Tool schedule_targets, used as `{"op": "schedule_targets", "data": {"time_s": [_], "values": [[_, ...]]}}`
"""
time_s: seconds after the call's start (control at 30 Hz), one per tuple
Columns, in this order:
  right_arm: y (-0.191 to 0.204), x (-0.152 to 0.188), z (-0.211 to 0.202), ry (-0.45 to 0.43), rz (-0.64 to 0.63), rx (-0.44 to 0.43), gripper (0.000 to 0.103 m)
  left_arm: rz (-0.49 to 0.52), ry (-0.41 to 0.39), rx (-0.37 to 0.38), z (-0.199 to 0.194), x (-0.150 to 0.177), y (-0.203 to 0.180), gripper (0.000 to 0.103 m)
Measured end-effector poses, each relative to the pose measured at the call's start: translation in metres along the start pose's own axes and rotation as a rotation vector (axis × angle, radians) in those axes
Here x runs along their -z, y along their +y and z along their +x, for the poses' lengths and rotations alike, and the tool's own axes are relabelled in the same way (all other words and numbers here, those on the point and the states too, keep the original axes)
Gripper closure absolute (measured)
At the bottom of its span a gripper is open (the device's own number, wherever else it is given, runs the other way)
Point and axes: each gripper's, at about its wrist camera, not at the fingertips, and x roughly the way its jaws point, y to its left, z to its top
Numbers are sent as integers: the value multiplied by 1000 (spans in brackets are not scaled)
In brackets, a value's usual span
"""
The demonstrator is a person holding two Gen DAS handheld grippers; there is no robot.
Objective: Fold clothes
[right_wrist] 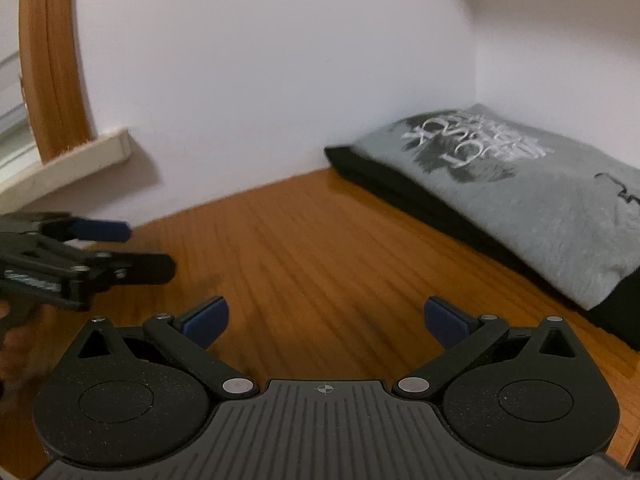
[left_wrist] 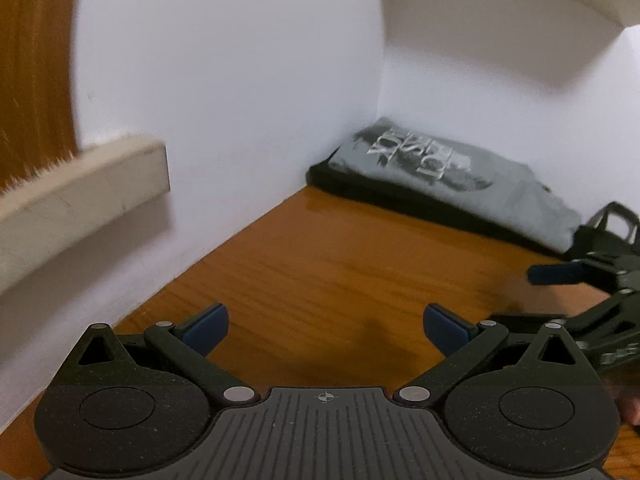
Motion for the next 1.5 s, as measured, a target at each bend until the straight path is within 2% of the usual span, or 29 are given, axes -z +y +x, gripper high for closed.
{"op": "schedule_targets", "data": {"time_s": [0.07,0.17,0.4,0.6,0.87,1.0,1.5], "values": [[-1,0,3,15,22,38,0,11,52,13,12,-1,2,0],[3,3,4,49,52,97,0,51,66,13,13,2,-4,0],[22,17,-6,61,127,291,0,141,97,14,15,8,-17,0],[48,34,-23,58,251,524,0,183,102,73,-1,15,-19,0],[78,54,-41,41,388,710,0,230,105,141,-10,20,-22,0],[81,58,-45,38,413,743,0,248,107,166,-9,19,-23,0],[93,66,-55,32,458,801,0,248,107,167,-8,18,-24,0]]}}
